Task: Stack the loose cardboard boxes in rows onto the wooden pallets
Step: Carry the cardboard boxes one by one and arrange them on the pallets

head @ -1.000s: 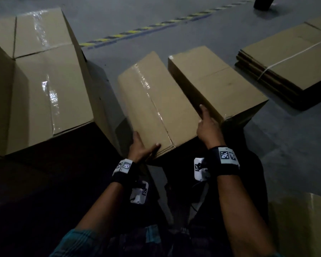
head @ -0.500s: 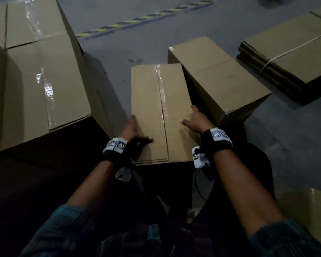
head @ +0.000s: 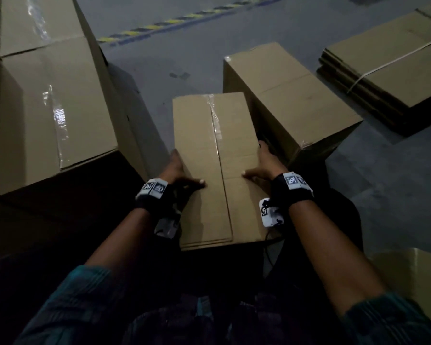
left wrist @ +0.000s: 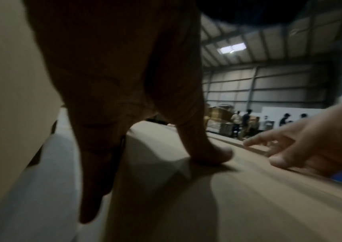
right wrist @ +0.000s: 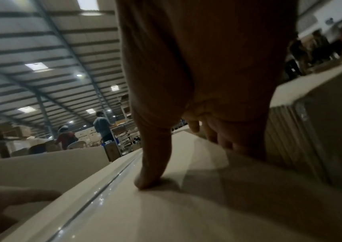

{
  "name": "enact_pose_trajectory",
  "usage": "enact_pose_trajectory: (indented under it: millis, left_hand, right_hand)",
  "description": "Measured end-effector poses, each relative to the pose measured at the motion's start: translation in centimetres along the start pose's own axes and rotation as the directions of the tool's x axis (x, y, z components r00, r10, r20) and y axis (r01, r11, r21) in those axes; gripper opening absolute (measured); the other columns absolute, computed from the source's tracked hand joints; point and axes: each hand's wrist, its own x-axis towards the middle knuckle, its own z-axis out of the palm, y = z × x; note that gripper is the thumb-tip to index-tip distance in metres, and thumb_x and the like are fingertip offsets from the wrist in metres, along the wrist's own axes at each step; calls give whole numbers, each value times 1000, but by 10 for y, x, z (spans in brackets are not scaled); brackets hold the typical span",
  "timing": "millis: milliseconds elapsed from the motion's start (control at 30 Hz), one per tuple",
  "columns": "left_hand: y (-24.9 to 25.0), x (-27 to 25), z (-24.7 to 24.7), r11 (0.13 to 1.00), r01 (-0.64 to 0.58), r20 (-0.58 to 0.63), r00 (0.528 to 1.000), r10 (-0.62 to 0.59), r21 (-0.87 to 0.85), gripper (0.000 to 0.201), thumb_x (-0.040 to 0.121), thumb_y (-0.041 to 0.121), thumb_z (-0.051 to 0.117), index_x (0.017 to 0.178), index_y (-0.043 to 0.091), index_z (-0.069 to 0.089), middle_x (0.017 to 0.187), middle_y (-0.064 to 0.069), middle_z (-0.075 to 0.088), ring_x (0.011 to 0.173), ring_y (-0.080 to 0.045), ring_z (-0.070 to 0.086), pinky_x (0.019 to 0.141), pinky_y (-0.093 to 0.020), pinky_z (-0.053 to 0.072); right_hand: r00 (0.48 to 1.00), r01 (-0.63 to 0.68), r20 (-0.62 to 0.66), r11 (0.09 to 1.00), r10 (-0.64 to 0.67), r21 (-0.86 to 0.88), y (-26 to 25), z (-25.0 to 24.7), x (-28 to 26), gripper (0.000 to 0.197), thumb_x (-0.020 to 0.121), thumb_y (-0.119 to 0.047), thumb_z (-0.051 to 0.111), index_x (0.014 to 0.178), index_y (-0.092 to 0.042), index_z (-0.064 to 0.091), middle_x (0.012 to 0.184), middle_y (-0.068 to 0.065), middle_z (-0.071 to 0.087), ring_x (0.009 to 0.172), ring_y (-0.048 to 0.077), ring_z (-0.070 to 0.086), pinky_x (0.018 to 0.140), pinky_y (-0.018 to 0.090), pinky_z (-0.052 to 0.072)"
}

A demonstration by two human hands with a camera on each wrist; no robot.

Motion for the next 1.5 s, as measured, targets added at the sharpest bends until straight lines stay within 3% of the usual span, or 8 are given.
enact_pose_trajectory:
  millis: [133, 267, 500, 633, 867, 1133, 1333, 1500]
  left_hand:
    - [13, -3, 3, 985, 105, 80, 992, -95, -134, 155, 52, 12, 94, 145, 47, -25, 160, -16, 6, 134, -44, 35, 104, -48, 43]
    - [2, -9, 10, 986, 31, 67, 998, -21, -161, 152, 57, 15, 93, 146, 45, -25, 160, -10, 2, 138, -34, 32, 108, -35, 35]
    - [33, -56, 1, 921, -14, 40, 999, 32, -389, 125, 75, 7, 80, 150, 49, -11, 151, -6, 9, 109, -39, 56, 56, -28, 58]
    - [88, -97, -35, 948, -170, -73, 985, 156, -271, 143, 63, -5, 87, 151, 35, -19, 155, 3, -4, 137, -18, 22, 72, -5, 48]
    - [200, -175, -119, 967, -205, -119, 975, 188, -153, 152, 53, 15, 95, 153, 22, -20, 162, -3, -4, 144, -12, 7, 111, -21, 16]
    - [295, -277, -204, 968, -154, -111, 985, 134, -199, 158, 50, 17, 96, 149, 36, -25, 162, -8, 3, 146, -24, 16, 118, -49, 23]
    - [320, -328, -261, 961, -148, -163, 980, 112, -233, 154, 52, 13, 95, 152, 29, -20, 155, 4, 14, 131, -7, 19, 107, -30, 24]
    - [297, -336, -304, 951, -33, -199, 980, -31, -309, 158, 44, 20, 99, 151, 41, -15, 162, 3, 6, 139, -9, 14, 116, -41, 22]
  right_hand:
    - [1000, 14, 27, 1000, -15, 19, 1, 5, 16, 129, 57, -37, 92, 153, -29, 6, 152, 16, 38, 136, 36, 40, 112, 52, 35]
    - [999, 35, 13, 999, -35, 33, 5, 7, 17, 127, 63, -32, 91, 155, -25, 4, 154, 16, 35, 139, 35, 37, 114, 49, 32]
    - [996, 80, -47, 991, -76, 103, -7, -26, -12, 123, 62, -20, 93, 154, -21, 12, 146, 10, 45, 133, 28, 46, 97, 23, 34]
    - [988, 124, -105, 987, -112, 106, -58, -93, -52, 126, 63, -17, 92, 157, -17, 8, 157, 7, 32, 141, 21, 36, 103, 19, 27]
    - [984, 129, -141, 979, -107, 157, -150, -206, -130, 128, 61, -15, 92, 158, -24, 7, 161, 5, 24, 145, 25, 29, 117, 36, 29]
    - [987, 157, -71, 973, -147, 167, -250, -310, -212, 129, 61, -16, 92, 157, -26, 6, 162, 2, 22, 145, 26, 28, 118, 42, 28]
    - [984, 180, -24, 963, -179, 203, -314, -336, -254, 124, 64, -18, 90, 157, -30, 7, 162, -1, 22, 146, 22, 27, 118, 42, 30]
    - [983, 131, 85, 944, -164, 304, -370, -318, -257, 122, 64, -10, 87, 152, -45, 9, 161, -5, 23, 143, 22, 32, 113, 46, 38]
